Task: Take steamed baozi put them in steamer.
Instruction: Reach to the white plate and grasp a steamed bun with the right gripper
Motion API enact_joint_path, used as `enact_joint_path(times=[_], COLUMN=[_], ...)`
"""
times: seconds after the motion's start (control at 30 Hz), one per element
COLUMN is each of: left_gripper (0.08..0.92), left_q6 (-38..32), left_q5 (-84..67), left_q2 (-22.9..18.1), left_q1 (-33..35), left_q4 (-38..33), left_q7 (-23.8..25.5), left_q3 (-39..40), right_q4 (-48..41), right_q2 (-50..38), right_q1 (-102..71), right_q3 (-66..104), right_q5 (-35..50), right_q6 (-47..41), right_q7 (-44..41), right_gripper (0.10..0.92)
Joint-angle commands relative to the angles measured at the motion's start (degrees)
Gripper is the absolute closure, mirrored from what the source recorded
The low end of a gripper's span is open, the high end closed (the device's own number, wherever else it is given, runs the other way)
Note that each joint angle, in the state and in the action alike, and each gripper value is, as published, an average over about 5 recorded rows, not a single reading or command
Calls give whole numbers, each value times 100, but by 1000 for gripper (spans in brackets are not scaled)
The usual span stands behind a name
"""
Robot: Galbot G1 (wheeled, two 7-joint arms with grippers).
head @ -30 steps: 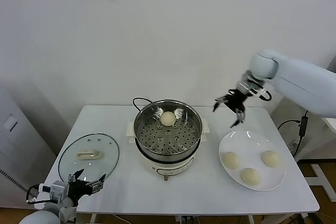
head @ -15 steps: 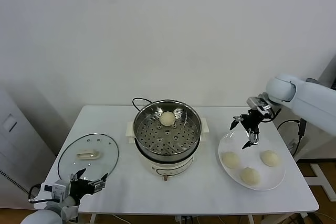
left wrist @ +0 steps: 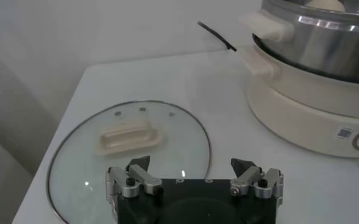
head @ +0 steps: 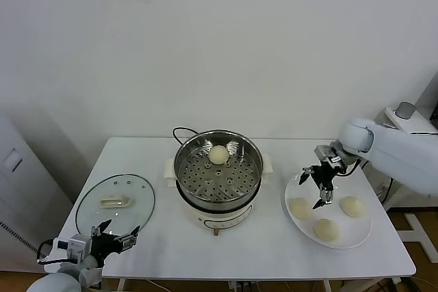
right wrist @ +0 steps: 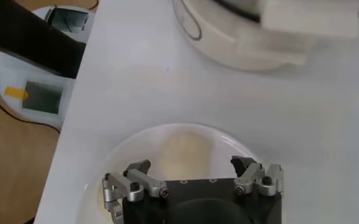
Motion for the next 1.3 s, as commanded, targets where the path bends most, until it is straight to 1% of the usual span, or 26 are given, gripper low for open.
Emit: enact_joint_path(times=[0.03, 0.5, 0.7, 0.77, 1.03, 1.13, 1.3], left_gripper=[177, 177, 177, 177, 177, 177, 177], left_q6=[-4, -10, -17, -20, -17, -15, 1], left_q5=[-1, 23, 31, 32, 33, 35, 46], left_q2=[-1, -4, -8, -5, -9, -20, -19], left_q1=[-4, 44, 72, 81, 90, 88, 94], left_q4=[15, 8, 0, -1, -24, -27, -56], left_q7=[1, 3, 4, 4, 1, -2, -12], left_q3=[4, 4, 2, -5, -16, -11, -19], right_q4=[-118, -472, -527, -534, -481, -393, -70], right_q2=[62, 258, 304, 306, 204, 109, -139], right_q1=[-702, -1267, -1397, -1433, -1349, -1181, -505], right_q3=[389, 1033, 1193, 1250, 1253, 1127, 736], right_q5=[-417, -772, -808, -809, -793, -753, -388], right_q6=[-58, 32, 28, 19, -6, -14, -96], right_q7=[132, 332, 350, 374, 296, 216, -3], right_gripper=[203, 213, 280, 315, 513, 538, 541])
